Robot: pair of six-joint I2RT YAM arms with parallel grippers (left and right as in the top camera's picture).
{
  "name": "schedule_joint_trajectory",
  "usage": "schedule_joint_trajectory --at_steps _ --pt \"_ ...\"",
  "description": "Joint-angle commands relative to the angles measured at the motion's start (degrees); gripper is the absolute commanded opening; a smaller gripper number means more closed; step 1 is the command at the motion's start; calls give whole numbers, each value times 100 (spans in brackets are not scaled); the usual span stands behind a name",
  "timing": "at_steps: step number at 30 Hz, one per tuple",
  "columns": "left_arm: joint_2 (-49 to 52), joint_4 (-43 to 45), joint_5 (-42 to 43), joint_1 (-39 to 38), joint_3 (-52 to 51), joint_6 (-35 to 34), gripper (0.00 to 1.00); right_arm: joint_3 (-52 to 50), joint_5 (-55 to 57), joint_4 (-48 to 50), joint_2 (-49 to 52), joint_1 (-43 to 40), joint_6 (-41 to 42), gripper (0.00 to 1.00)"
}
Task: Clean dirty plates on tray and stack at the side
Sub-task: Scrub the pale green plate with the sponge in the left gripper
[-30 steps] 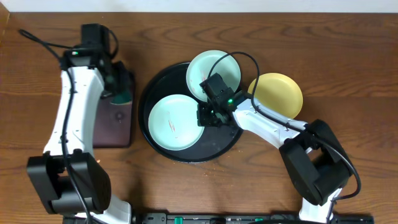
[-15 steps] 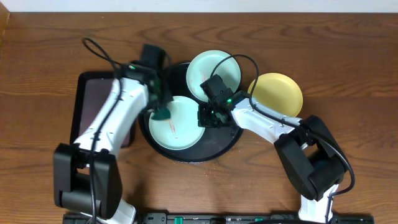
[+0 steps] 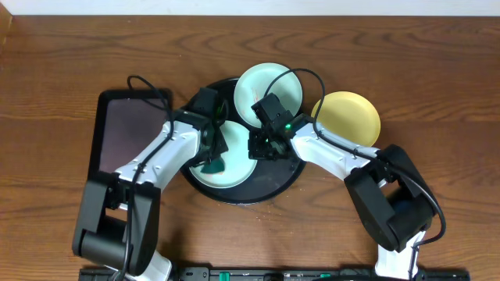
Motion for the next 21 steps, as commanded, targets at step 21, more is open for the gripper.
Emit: schedule_joint_trajectory --at_steps 21 --pt "304 743 291 4 -83 468 7 105 -94 55 37 -55 13 1"
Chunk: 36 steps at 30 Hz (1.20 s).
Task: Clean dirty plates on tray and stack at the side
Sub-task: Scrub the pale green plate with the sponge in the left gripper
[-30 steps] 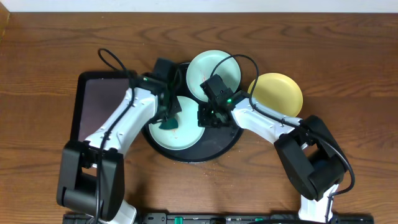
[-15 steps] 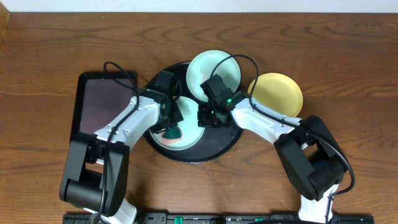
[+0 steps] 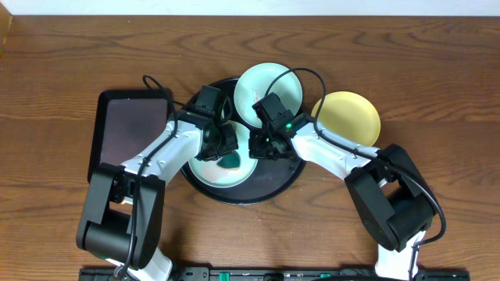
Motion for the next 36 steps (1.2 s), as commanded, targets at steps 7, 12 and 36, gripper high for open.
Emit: schedule_joint_trajectory --at_steps 7,12,36 --pt "94 -970 -1670 22 76 -933 7 105 -98 26 37 -31 13 1" --pt "94 -1513 -1993 22 151 -935 7 105 -98 22 37 -31 15 1" --pt "94 -48 -1810 59 151 573 8 105 -203 55 37 -101 -9 1"
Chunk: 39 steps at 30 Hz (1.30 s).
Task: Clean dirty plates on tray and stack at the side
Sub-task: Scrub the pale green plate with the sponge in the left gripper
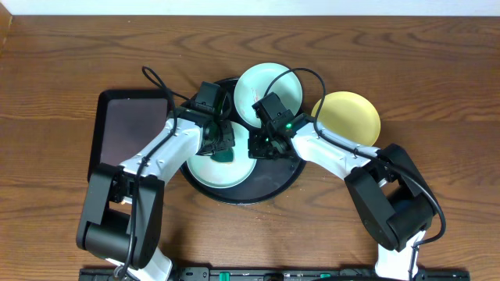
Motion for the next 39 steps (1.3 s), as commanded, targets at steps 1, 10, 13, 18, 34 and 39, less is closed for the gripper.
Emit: schedule_joint_trajectory --at_steps 1,10,13,18,34,39 --pt "94 -151 -1416 37 -9 -94 8 105 -85 13 28 -94 -9 1" --pt "94 -1029 -146 26 -9 17 8 105 -83 15 28 -94 -7 1" --pt "94 -1012 1495 26 -9 407 7 105 -85 13 28 -94 -7 1" --pt "94 -970 2092 26 -9 505 7 105 -85 13 28 -94 -7 1" --pt "-39 -911 -2000 33 264 -553 7 105 -85 9 28 -94 -9 1" --pt "-424 -1185 -1939 33 1014 -531 8 105 -85 9 28 -96 -55 1"
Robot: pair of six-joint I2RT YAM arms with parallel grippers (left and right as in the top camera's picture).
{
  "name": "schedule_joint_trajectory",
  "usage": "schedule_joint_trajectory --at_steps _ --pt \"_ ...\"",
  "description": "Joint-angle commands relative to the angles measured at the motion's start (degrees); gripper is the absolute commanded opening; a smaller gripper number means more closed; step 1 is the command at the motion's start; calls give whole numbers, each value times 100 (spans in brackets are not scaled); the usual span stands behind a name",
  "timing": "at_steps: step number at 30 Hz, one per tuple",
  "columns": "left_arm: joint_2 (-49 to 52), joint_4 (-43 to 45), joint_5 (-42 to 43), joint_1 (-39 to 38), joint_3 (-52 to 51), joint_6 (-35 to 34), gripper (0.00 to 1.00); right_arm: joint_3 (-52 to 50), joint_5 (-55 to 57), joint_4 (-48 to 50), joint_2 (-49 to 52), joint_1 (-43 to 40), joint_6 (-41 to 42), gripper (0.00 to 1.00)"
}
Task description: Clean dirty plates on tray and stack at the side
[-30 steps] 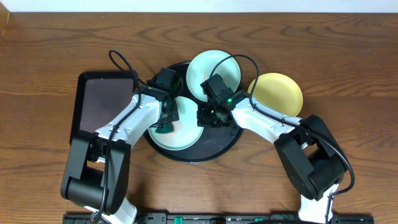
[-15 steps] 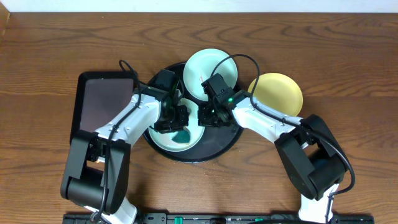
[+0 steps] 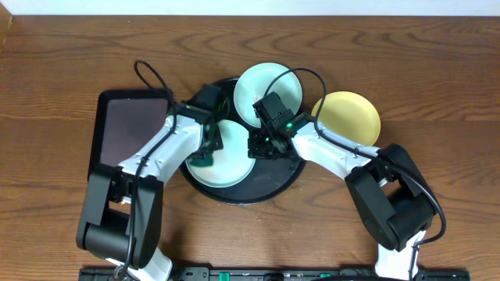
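A pale mint plate [image 3: 231, 162] lies on the round black tray [image 3: 275, 184]. My left gripper [image 3: 203, 158] is shut on a dark green sponge [image 3: 201, 162] and presses it on the plate's left edge. At the plate's right rim sits my right gripper [image 3: 255, 148], which looks shut on that rim; its fingertips are hidden under the wrist. A second mint plate [image 3: 268, 87] overlaps the tray's far edge. A yellow plate [image 3: 348, 115] rests on the table to the right of the tray.
A dark rectangular mat [image 3: 129, 133] lies left of the tray, under the left arm's forearm. Both arms reach in from the near edge of the wooden table [image 3: 437, 62]. Cables loop above each wrist.
My left gripper and the sponge have shifted from the upper middle of the mint plate to its left edge. The right gripper and all plates stand where they were.
The sponge was first at the plate's lower left, then near its middle right, then at its upper middle, and now it is at the left edge. My right gripper stayed at the plate's right rim throughout.
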Motion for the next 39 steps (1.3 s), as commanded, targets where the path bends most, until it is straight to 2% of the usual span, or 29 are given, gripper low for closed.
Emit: schedule_joint_trajectory --at_steps 1,8,14,18,23,25,32,39 --pt "-485 -149 -407 37 723 -15 7 105 33 -7 28 -59 -81 1" --pt "-1244 -529 -402 503 1270 195 7 380 -437 -127 26 -61 -957 1" --pt "-1508 -918 -330 1488 1270 197 7 1069 -435 -876 26 -61 -2037 1" --pt "-1488 -1080 -271 2120 1270 195 8 1631 -197 -1528 26 -61 -2430 1" --pt "-1488 -1102 -269 2555 1266 195 7 2439 839 -2398 26 -37 -2756 1" --pt "-1488 -1104 -273 2614 1266 195 7 2826 1589 -2730 26 17 -2841 1" --pt "-1486 -1102 -273 2614 1259 195 7 3493 3279 -3239 24 302 -2861 1" --pt "-1482 -1099 -273 2614 1226 192 7 3851 4898 -3528 24 938 -2968 1"
